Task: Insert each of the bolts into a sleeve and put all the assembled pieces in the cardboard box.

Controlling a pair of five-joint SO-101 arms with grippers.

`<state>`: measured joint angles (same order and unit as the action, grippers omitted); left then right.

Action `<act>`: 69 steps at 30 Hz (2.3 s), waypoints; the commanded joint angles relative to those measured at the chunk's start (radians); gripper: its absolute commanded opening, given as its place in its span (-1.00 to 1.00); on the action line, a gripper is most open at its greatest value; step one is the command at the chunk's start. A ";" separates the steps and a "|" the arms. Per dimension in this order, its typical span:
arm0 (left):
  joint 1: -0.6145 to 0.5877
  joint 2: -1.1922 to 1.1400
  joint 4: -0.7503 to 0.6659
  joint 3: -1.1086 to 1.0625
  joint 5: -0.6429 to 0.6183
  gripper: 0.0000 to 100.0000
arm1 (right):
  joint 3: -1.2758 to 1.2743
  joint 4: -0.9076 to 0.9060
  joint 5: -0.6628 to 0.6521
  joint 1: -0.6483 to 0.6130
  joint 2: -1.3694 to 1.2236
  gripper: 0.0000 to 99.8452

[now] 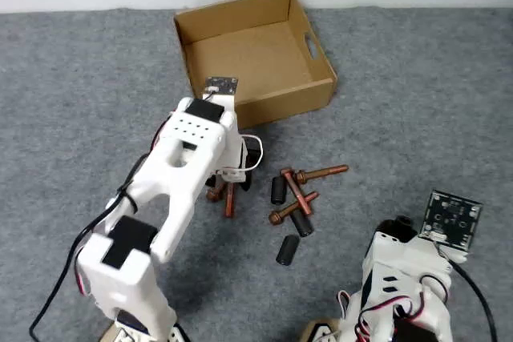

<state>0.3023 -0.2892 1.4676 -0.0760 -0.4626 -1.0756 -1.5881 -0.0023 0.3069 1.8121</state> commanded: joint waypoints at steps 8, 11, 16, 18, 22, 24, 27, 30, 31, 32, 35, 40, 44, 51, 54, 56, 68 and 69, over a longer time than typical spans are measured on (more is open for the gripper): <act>0.005 -0.140 -0.075 0.105 -0.011 -0.58 | 0.002 0.025 -0.012 0.010 0.001 -0.98; -0.002 -0.160 -0.120 0.105 -0.011 -0.70 | 0.002 0.025 -0.012 0.010 0.001 -0.98; 0.006 -0.180 -0.187 0.105 -0.011 -1.00 | 0.002 0.025 -0.012 0.010 0.001 -0.98; 0.008 -0.189 -0.198 0.105 -0.011 -0.98 | 0.002 0.025 -0.012 0.010 0.001 -0.98; 0.008 -0.183 -0.180 0.105 -0.012 -0.99 | 0.002 0.025 -0.012 0.010 0.001 -0.98; 0.011 -0.152 -0.138 0.114 -0.035 -0.99 | 0.002 0.025 -0.012 0.010 0.001 -0.98; 0.040 -0.069 -0.072 0.117 -0.048 -0.99 | 0.002 0.025 -0.012 0.008 0.001 -0.98; 0.094 0.052 -0.012 0.094 -0.048 -0.99 | 0.002 0.025 -0.012 0.007 0.002 -0.98; 0.110 0.100 0.000 0.079 -0.048 -0.99 | 0.002 0.025 -0.012 0.007 0.002 -0.98; 0.123 0.150 0.005 0.059 -0.046 -0.99 | 0.003 0.025 -0.012 0.007 0.002 -0.98; 0.137 0.308 0.000 -0.013 -0.044 -0.99 | 0.009 0.025 -0.012 -0.018 0.002 -0.98; 0.107 0.575 -0.040 -0.182 0.037 -0.99 | 0.012 0.038 -0.012 -0.145 0.001 -0.98; 0.063 0.815 -0.135 -0.369 0.112 -0.99 | 0.012 0.079 -0.012 -0.234 0.001 -0.98; 0.049 1.293 -0.384 -0.723 0.184 -0.99 | 0.005 0.197 -0.006 -0.499 -0.004 -0.98; 0.051 1.467 -0.465 -0.834 0.183 -0.99 | 0.000 0.202 -0.005 -0.631 -0.005 -0.98; 0.051 1.570 -0.514 -0.895 0.183 -0.99 | -0.008 0.202 -0.005 -0.684 -0.005 -0.98; 0.259 2.065 -0.631 -1.150 0.176 -0.99 | -0.104 0.351 -0.012 -0.970 -0.005 -0.98; 0.287 2.093 -0.631 -1.164 0.157 -0.99 | -0.118 0.369 -0.012 -0.981 -0.005 -0.98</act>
<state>0.5033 1.7177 0.8738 -1.2298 -0.2892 -1.1861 -1.2919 -0.0023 -0.6352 1.8136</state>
